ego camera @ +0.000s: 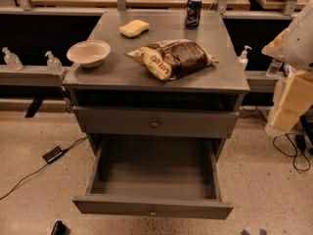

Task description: Place brown chip bag into middle drawer

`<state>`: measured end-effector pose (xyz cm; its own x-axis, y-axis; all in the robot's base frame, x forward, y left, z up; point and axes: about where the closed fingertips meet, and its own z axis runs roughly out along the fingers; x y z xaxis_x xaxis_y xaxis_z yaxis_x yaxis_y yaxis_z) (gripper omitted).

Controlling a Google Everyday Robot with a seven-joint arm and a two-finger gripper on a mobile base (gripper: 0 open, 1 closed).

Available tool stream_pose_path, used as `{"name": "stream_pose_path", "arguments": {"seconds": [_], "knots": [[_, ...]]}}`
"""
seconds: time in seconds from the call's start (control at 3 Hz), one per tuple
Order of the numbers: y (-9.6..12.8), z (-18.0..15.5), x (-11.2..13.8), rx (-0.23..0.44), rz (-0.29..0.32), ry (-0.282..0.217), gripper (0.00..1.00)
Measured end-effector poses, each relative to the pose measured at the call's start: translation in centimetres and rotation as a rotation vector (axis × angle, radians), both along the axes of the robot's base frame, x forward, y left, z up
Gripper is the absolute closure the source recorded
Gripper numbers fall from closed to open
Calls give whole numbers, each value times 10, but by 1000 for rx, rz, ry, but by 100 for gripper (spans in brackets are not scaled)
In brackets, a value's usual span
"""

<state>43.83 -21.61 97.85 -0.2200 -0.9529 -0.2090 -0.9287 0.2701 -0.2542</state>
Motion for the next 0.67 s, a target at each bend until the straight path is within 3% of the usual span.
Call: {"name": "stream_pose_path", "arguments": {"seconds": [0.33,0.67], "knots": [[0,0,0,0,0,0,0],[1,6,36,38,4,-78,0]]}}
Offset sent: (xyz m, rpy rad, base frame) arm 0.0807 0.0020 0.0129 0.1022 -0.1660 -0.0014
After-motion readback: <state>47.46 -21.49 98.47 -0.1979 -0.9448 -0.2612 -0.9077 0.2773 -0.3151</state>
